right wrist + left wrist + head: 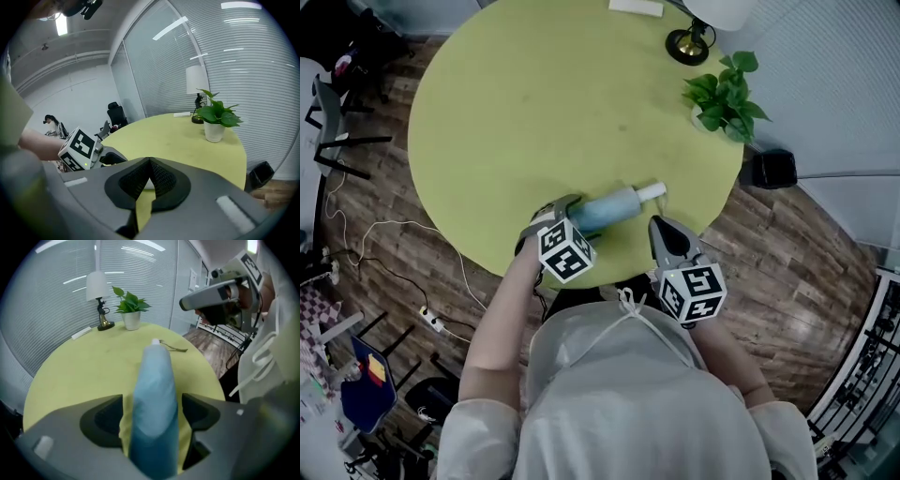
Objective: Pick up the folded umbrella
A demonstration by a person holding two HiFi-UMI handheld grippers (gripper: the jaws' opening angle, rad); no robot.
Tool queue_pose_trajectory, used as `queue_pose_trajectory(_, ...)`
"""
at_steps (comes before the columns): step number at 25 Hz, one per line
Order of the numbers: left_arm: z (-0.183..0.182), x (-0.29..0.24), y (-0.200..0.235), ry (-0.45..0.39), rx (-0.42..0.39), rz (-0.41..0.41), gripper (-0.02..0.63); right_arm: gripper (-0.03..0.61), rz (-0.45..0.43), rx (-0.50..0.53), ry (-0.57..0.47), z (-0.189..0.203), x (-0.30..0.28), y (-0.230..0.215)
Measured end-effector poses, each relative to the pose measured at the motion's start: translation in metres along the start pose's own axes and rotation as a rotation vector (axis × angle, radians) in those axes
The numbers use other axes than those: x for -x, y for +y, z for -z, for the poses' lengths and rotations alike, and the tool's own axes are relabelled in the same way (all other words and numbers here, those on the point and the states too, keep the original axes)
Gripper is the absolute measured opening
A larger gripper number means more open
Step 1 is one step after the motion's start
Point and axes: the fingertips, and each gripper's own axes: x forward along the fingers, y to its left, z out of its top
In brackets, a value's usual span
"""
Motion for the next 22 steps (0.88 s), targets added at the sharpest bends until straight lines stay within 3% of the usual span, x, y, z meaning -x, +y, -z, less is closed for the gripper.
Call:
queue_pose_trajectory(7,0.017,-0.027,-0.006,0.161,-0.111,0.076,0.368,0.0,0.046,-0.013,0.004,-0.002,0.003,-0.008)
queue_pose_trajectory(11,0.018,-0.029,-0.005,0.173,-0.081,0.123,0.356,0.0,0.061,-0.017,0.015,0.002,0.004,-0.01)
queue_pose_trajectory(16,0.016,-0.027,-0.005,0.171,-0.072,0.114,0.317,0.0,0.07,-0.024,0.017,0.005,0.007,-0.01)
queue_pose_trajectory(22,0.015,-0.026,-0.014,0.187,-0.13,0.081,0.285,0.0,0.062,-0.007,-0.004,-0.004,0.013,-0.01)
